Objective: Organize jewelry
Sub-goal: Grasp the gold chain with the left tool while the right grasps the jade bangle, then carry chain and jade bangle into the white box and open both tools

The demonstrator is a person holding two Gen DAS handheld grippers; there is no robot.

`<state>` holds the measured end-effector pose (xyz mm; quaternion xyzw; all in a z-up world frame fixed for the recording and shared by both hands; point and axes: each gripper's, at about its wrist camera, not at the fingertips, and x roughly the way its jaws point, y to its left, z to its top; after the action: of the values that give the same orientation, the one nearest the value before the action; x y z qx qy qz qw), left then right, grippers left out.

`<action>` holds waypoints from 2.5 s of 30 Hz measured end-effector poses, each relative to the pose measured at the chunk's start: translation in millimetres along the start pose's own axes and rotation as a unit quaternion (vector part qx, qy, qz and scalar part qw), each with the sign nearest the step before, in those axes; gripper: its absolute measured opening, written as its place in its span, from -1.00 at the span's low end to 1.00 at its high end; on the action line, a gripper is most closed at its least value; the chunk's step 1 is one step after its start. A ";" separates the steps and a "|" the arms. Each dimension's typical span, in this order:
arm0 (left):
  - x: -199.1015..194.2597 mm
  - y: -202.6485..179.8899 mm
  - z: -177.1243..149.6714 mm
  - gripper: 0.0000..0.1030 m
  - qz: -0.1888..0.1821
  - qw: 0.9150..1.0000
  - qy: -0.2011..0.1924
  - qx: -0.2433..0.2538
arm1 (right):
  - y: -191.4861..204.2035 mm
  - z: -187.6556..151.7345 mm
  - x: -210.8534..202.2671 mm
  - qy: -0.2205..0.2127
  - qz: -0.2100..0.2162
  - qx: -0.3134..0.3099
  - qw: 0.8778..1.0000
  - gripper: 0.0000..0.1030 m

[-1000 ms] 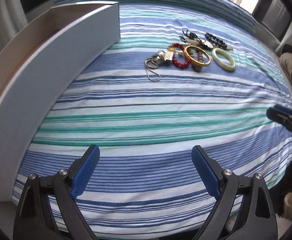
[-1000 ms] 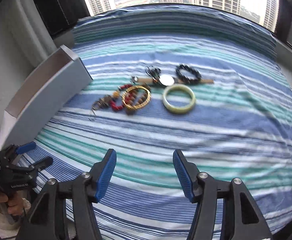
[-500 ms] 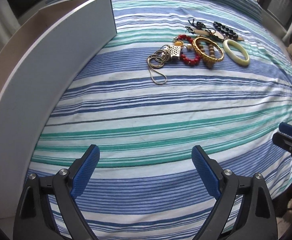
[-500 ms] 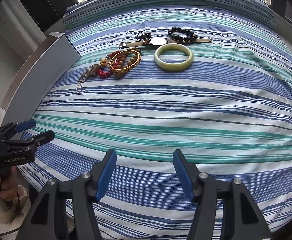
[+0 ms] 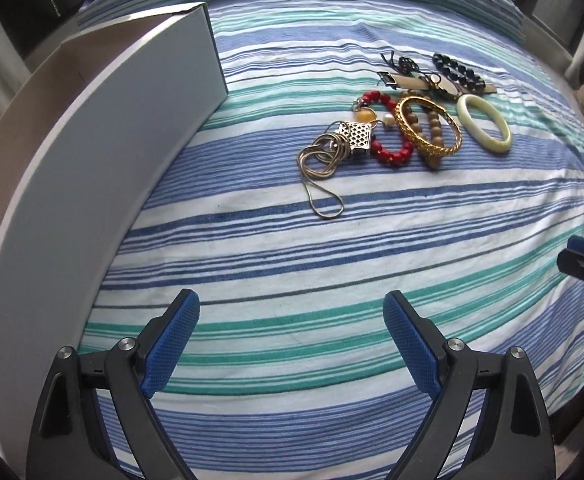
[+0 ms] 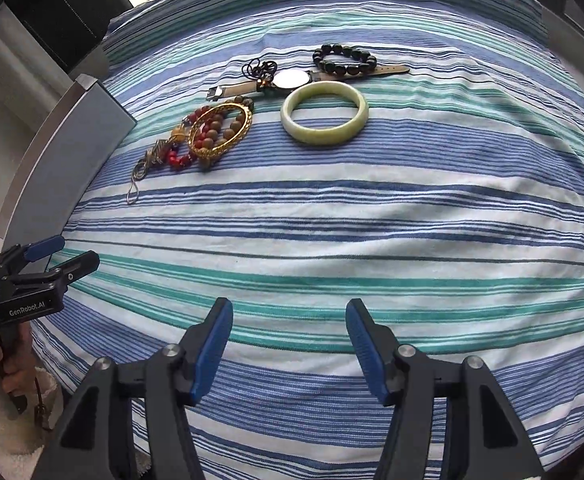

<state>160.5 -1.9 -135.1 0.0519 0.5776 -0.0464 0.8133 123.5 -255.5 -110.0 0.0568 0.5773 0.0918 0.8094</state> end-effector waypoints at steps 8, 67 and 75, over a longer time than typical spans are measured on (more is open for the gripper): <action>19.1 1.3 29.5 0.82 -0.002 0.998 0.020 0.052 | -16.1 30.0 7.9 0.012 -0.011 0.002 1.000 0.17; -93.2 26.3 26.7 -0.64 -0.026 0.994 -0.108 0.013 | -53.1 50.5 -13.6 -0.002 0.017 0.026 1.000 -0.79; -101.9 27.6 21.2 -0.67 -0.016 0.993 -0.119 0.011 | -44.5 42.0 -10.9 0.003 0.024 0.031 0.999 -0.79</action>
<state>150.6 24.1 -31.0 0.0461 0.4770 -0.0715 0.8748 163.5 -300.7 -95.0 0.0953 0.5811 0.0932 0.8029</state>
